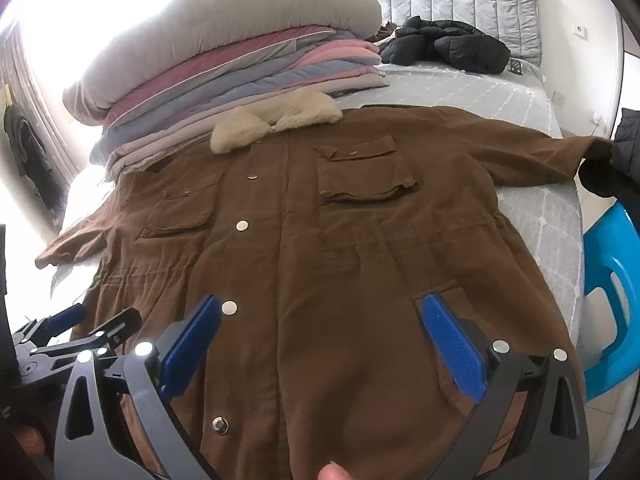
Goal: Fold large clothes
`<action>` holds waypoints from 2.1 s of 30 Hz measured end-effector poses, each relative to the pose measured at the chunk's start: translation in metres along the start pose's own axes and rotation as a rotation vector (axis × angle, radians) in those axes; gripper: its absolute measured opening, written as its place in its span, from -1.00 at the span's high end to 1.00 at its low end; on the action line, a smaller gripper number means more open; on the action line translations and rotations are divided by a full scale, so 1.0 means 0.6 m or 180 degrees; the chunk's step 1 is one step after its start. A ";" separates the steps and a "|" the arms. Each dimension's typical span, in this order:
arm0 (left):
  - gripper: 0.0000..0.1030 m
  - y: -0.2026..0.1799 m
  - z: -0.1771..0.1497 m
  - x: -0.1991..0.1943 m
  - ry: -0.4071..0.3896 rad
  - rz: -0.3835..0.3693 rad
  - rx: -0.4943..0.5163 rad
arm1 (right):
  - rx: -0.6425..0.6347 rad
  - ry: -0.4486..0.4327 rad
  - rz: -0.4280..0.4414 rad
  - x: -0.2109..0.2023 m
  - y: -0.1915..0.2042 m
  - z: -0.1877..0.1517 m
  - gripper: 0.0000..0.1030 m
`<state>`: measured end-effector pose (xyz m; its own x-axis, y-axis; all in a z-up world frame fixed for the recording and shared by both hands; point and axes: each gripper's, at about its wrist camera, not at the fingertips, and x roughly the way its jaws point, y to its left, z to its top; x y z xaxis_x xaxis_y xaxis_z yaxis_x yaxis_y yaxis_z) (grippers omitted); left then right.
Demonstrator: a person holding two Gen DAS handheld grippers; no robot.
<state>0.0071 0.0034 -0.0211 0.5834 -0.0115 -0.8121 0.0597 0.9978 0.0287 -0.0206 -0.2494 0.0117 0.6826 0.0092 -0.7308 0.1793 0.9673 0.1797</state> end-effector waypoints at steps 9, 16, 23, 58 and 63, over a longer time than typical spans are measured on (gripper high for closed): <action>-0.87 0.005 0.001 0.002 0.0016 0.0009 -0.0029 | -0.0017 0.0046 -0.0051 0.005 -0.001 0.000 -0.89; -0.87 0.015 0.001 0.008 0.0034 0.0048 -0.0068 | -0.0107 -0.0029 -0.0259 0.000 0.003 -0.001 -0.89; -0.87 0.017 0.004 0.014 0.0032 0.0069 -0.0086 | -0.0279 -0.0161 -0.0518 -0.011 0.012 0.000 -0.89; -0.88 0.016 0.019 0.053 0.0224 0.0035 -0.0078 | 0.1179 -0.0031 -0.0543 0.020 -0.422 0.168 -0.89; -0.87 0.029 0.024 0.066 0.0294 0.0001 -0.0127 | 0.1939 0.0069 -0.0738 0.083 -0.571 0.210 -0.89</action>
<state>0.0429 0.0191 -0.0441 0.5060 -0.0071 -0.8625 0.0263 0.9996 0.0072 0.0411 -0.6123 -0.0033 0.5648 -0.1711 -0.8073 0.6940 0.6278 0.3524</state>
